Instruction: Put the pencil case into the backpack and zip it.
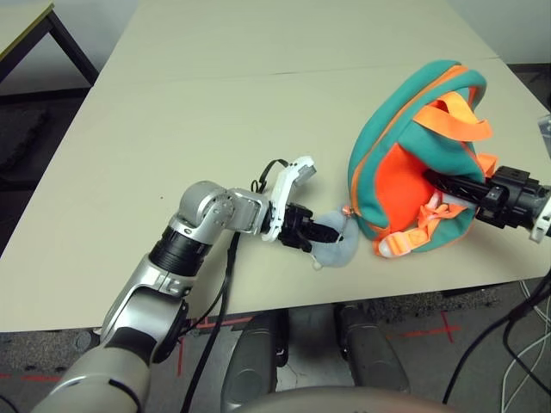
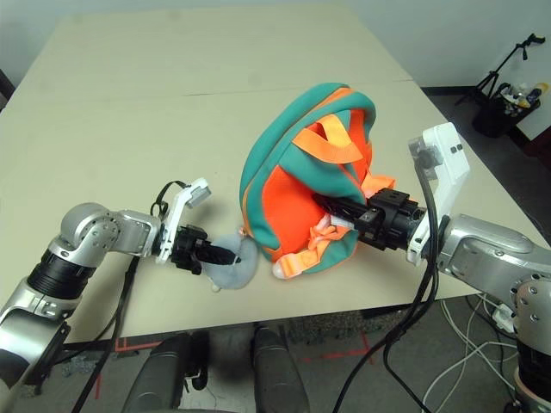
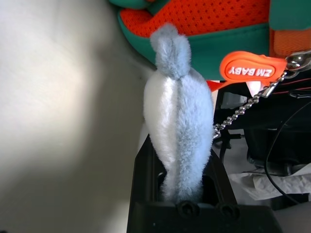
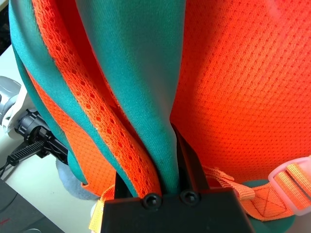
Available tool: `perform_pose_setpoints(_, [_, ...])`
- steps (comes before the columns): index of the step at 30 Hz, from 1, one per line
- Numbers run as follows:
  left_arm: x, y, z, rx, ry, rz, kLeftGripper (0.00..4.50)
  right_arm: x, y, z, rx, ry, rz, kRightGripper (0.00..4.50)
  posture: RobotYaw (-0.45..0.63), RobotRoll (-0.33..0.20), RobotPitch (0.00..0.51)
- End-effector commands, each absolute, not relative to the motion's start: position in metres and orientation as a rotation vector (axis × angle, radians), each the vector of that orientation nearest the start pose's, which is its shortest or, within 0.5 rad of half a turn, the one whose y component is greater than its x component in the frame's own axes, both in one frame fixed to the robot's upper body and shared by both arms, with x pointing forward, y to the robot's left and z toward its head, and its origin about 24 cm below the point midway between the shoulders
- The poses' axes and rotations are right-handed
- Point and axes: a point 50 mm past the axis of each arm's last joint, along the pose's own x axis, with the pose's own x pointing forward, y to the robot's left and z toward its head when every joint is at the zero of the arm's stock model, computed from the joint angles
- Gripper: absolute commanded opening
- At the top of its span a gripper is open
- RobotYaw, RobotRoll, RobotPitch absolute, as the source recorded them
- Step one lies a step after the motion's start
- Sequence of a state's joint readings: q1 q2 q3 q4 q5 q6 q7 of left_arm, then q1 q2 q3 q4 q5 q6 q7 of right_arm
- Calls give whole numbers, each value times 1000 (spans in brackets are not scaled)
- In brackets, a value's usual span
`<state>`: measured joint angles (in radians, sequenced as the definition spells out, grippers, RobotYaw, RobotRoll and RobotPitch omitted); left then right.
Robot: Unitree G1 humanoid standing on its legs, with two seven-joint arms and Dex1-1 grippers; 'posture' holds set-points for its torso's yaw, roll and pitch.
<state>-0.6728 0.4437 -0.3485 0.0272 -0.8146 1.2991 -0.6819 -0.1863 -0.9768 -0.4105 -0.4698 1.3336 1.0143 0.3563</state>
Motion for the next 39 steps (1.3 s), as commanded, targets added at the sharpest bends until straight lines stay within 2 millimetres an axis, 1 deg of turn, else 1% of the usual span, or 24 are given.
perform_pose_setpoints(1, [276,92,82,-140,1033,-1111,285,220,-227,218,72,297,748,138,-86,0,205])
perform_pose_setpoints(2, [281,92,94,-161,979,-1119,635,219,-229,219,65,316,749,488,-84,0,204])
perform_pose_setpoints(3, [285,94,111,-184,919,-1144,1036,216,-232,221,56,339,748,878,-81,0,204])
perform_pose_setpoints(4, [287,97,127,-204,872,-1170,1274,213,-234,224,46,358,747,1129,-81,0,204])
perform_pose_setpoints(5, [287,101,141,-219,836,-1196,1702,210,-237,227,38,375,748,1510,-73,0,202])
perform_pose_setpoints(7, [281,114,172,-236,772,-1270,2315,200,-244,235,36,434,764,2071,-62,0,201])
perform_pose_setpoints(9, [268,135,203,-238,718,-1362,3024,186,-253,249,46,486,792,2742,-52,0,201])
perform_pose_setpoints(10, [261,145,214,-235,701,-1390,3271,180,-257,256,55,502,800,2951,-44,0,202])
perform_pose_setpoints(12, [251,163,232,-238,676,-1413,3954,169,-265,270,84,526,811,3603,-32,0,202])
perform_pose_setpoints(14, [249,179,247,-288,629,-1405,4500,162,-274,284,121,492,814,4250,-20,0,203])
perform_pose_setpoints(15, [250,187,254,-325,594,-1392,4500,160,-277,292,142,458,817,4479,-17,0,204])
perform_pose_setpoints(17, [259,200,261,-384,510,-1311,4500,160,-284,306,199,361,839,4479,-8,0,204])
perform_pose_setpoints(18, [267,206,262,-408,461,-1227,4500,161,-287,314,234,296,849,4479,-2,0,204])
perform_pose_setpoints(20, [302,226,258,-456,288,-889,4500,172,-301,324,316,131,805,4479,9,0,203])
perform_pose_setpoints(21, [313,233,256,-478,241,-770,4500,176,-306,326,344,83,780,4479,12,0,202])
perform_pose_setpoints(22, [324,242,249,-437,190,-616,4500,185,-314,326,377,9,717,4479,15,0,202])
perform_pose_setpoints(24, [335,255,238,-344,124,-435,4500,200,-325,325,427,-87,613,4479,22,0,201])
perform_pose_setpoints(26, [342,266,224,-319,72,-296,4500,215,-332,320,462,-152,511,4479,25,0,201])
perform_pose_setpoints(28, [345,272,214,-281,40,-209,4500,226,-337,315,460,-176,433,4479,26,0,200])
perform_pose_setpoints(30, [347,275,205,-295,20,-152,4500,235,-341,308,430,-178,347,4479,24,0,199])
perform_pose_setpoints(32, [347,283,189,-219,-3,-39,4500,252,-347,290,311,-131,194,4479,18,0,196])
perform_pose_setpoints(34, [346,285,179,-118,-24,16,4500,263,-353,275,215,-118,93,4479,18,0,196])
perform_pose_setpoints(37, [346,282,167,12,-77,52,4500,278,-365,255,96,-177,-44,4479,27,0,191])
perform_pose_setpoints(39, [346,276,163,71,-112,55,4500,283,-374,246,67,-211,-126,4479,31,0,190])
